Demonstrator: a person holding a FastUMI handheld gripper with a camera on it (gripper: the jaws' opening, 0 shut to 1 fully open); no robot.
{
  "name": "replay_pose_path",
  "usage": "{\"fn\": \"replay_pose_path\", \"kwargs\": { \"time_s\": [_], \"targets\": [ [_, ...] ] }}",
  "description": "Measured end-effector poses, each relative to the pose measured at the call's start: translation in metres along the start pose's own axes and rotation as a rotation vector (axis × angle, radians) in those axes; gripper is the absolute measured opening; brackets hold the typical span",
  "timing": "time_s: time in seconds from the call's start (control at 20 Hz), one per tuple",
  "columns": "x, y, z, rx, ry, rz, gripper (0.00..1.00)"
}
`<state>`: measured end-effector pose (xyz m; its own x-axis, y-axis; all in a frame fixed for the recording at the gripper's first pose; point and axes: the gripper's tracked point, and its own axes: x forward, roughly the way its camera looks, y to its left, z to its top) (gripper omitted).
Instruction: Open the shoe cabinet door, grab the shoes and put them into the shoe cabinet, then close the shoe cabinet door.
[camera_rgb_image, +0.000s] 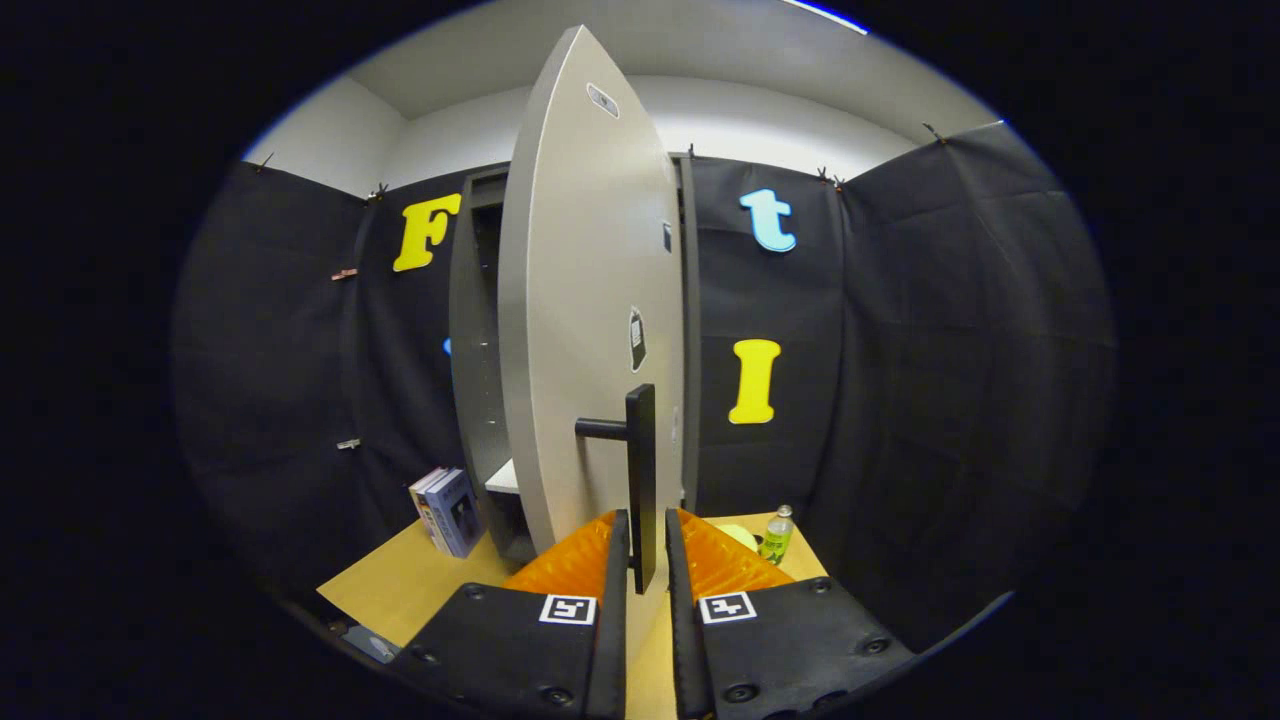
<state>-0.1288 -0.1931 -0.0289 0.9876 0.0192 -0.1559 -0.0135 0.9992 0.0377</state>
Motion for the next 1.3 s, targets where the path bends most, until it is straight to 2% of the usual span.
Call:
{"fn": "replay_pose_path", "kwargs": {
  "time_s": [0.25,0.5,0.95,1.3],
  "targets": [
    [-0.035,-0.058,0.011,-0.021,-0.052,-0.176,0.23],
    [-0.051,-0.062,0.003,-0.004,-0.048,-0.254,0.22],
    [-0.026,0.037,-0.026,0.021,0.005,-0.184,0.22],
    [0.013,0.122,-0.097,0.039,0.083,-0.117,0.22]
  ]
}}
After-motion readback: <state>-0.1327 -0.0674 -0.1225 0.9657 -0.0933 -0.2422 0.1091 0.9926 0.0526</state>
